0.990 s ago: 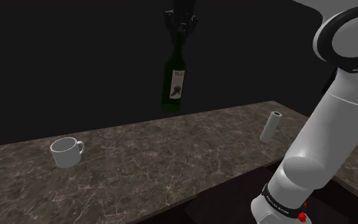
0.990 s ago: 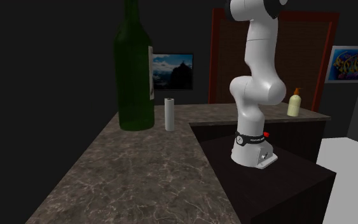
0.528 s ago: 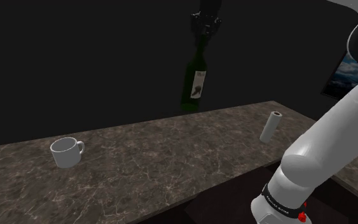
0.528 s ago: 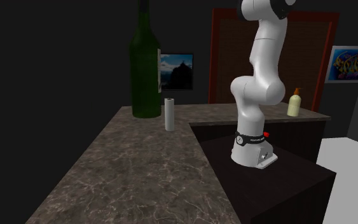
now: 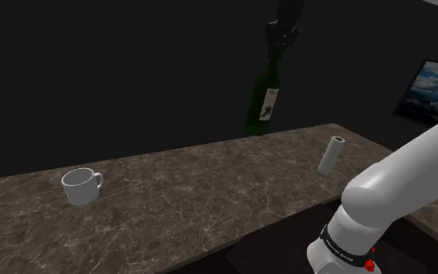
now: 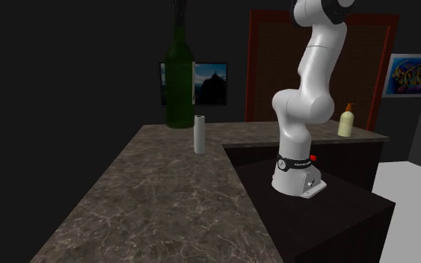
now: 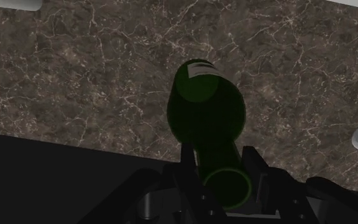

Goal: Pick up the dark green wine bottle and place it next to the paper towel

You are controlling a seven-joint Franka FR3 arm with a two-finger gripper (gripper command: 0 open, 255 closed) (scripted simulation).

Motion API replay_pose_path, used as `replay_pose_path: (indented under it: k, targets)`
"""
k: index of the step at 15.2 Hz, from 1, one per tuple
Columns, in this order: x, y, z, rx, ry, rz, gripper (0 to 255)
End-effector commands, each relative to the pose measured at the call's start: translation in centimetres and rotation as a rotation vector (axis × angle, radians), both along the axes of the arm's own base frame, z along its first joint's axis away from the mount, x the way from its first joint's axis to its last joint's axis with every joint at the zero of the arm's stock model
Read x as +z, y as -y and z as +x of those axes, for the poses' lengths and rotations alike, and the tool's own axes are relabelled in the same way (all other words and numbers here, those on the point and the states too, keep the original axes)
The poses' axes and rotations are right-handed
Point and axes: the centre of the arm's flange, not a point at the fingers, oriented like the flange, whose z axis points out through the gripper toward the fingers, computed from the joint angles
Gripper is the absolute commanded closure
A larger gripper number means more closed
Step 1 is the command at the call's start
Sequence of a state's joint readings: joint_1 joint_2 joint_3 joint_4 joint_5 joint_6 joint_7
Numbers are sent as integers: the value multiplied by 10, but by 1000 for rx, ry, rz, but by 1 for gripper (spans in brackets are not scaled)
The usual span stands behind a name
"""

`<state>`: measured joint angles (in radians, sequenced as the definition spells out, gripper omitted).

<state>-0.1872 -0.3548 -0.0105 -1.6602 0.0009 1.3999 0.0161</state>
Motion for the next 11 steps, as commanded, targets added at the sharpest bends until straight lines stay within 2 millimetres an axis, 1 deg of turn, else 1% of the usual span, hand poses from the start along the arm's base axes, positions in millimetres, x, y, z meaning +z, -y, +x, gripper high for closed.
replay_pose_path:
  k: [1, 11]
  targets:
    - [0, 20, -16, 2, 1, 0, 255]
    - [1, 131, -86, 2, 1, 0, 255]
